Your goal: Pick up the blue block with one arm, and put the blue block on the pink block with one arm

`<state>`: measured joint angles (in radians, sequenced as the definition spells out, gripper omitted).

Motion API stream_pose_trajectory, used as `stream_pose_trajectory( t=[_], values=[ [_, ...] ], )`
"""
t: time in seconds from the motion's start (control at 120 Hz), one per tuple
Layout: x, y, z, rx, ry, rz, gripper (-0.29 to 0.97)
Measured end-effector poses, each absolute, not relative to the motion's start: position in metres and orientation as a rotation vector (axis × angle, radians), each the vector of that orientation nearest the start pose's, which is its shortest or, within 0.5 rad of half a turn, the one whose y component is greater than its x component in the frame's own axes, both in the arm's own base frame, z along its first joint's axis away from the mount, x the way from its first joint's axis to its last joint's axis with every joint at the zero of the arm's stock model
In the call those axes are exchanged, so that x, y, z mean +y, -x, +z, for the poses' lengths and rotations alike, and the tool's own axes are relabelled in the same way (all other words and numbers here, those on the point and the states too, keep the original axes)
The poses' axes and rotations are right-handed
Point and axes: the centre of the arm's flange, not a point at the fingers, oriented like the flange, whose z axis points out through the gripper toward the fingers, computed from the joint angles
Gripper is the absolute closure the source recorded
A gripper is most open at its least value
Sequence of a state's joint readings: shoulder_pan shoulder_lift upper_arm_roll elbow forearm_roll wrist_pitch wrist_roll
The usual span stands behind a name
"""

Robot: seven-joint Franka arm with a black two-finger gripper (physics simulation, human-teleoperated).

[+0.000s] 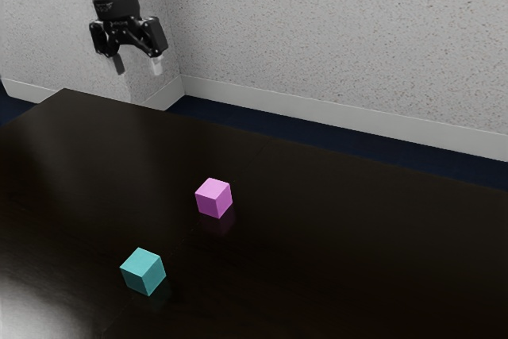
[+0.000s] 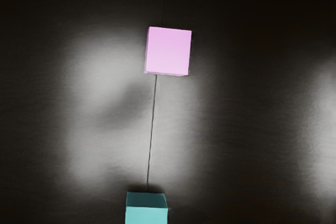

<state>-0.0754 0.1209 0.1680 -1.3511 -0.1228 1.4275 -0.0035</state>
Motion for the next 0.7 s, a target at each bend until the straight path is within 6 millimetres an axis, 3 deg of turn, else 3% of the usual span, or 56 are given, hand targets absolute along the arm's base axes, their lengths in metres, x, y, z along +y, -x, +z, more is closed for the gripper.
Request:
stream_pose_trajectory(
  t=[0.067, 0.142, 0.275, 0.317, 0.375, 0.458, 0.55, 0.642, 0.7],
  values=[
    [0.032, -0.577, 0.644, -0.130, 3.245, 0.062, 0.00],
    [0.048, -0.577, 0.633, -0.180, 3.240, 0.100, 0.00],
    [0.042, -0.586, 0.566, -0.191, 3.223, 0.268, 0.00],
    [0.041, -0.583, 0.536, -0.196, 3.210, 0.338, 0.01],
    [0.040, -0.551, 0.489, -0.192, 3.190, 0.422, 0.01],
    [0.036, -0.519, 0.436, -0.166, 3.165, 0.465, 0.00],
    [0.028, -0.480, 0.425, -0.120, 3.173, 0.381, 0.00],
    [0.018, -0.433, 0.399, -0.068, 3.173, 0.286, 0.00],
    [0.018, -0.421, 0.385, -0.057, 3.173, 0.221, 0.00]
  ],
)
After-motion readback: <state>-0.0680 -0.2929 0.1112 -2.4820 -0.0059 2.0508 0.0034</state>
